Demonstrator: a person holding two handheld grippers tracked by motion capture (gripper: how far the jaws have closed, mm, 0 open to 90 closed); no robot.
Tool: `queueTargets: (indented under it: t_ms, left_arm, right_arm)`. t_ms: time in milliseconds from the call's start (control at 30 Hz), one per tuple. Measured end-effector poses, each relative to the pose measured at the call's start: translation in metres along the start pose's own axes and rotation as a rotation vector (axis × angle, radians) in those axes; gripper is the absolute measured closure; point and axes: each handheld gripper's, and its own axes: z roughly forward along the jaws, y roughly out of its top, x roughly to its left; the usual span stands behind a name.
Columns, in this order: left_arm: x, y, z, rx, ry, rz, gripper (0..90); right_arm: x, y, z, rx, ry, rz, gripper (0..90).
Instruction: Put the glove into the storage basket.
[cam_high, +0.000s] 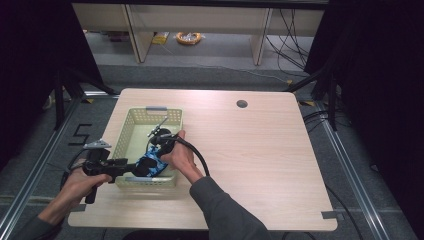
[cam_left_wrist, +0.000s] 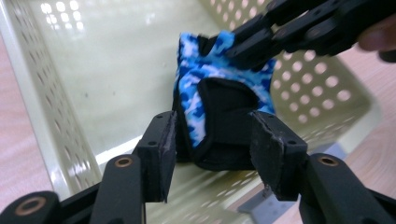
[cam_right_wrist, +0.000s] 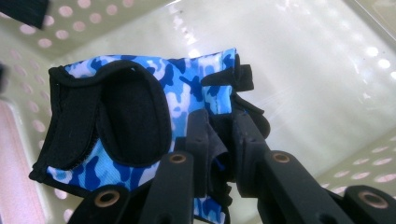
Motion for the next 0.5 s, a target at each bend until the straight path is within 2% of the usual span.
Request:
queueTargets:
  t_ms: [67, 100, 167, 200, 233, 267, 367, 433, 500]
  left_arm:
    - [-0.006, 0.001, -0.001, -0.012, -0.012, -0.005, 48.8]
    - [-0.009, 0.002, -0.002, -0.019, -0.016, 0.006, 48.7]
    - [-0.013, 0.003, -0.003, 0.003, -0.032, 0.030, 47.7]
    - [-0.017, 0.002, -0.002, -0.013, -0.034, 0.021, 47.6]
    - [-0.018, 0.002, -0.002, -0.012, -0.038, 0.029, 47.7]
    - [-0.021, 0.002, -0.002, -0.011, -0.044, 0.031, 47.7]
    - [-0.026, 0.001, 0.000, -0.004, -0.057, 0.038, 46.9]
    - [-0.029, 0.000, 0.000, -0.008, -0.048, 0.040, 46.2]
    - [-0.031, 0.000, -0.001, -0.007, -0.060, 0.043, 45.9]
  right_arm:
    - [-0.001, 0.000, 0.001, 0.001, -0.010, -0.015, 78.1]
    - [-0.001, 0.000, 0.001, 0.008, -0.009, -0.014, 77.2]
    - [-0.001, 0.000, 0.001, 0.013, -0.005, 0.003, 75.4]
    - [-0.002, 0.000, 0.001, 0.005, -0.002, -0.008, 73.5]
    - [-0.002, -0.001, 0.001, -0.001, 0.003, -0.006, 71.6]
    - [-0.001, -0.001, 0.000, 0.001, 0.006, 0.016, 69.3]
    - [-0.002, -0.001, 0.000, -0.012, 0.006, 0.005, 61.6]
    - [-0.001, -0.001, -0.002, -0.018, 0.008, 0.013, 58.8]
    - [-0.003, 0.000, -0.005, -0.026, -0.008, 0.010, 55.2]
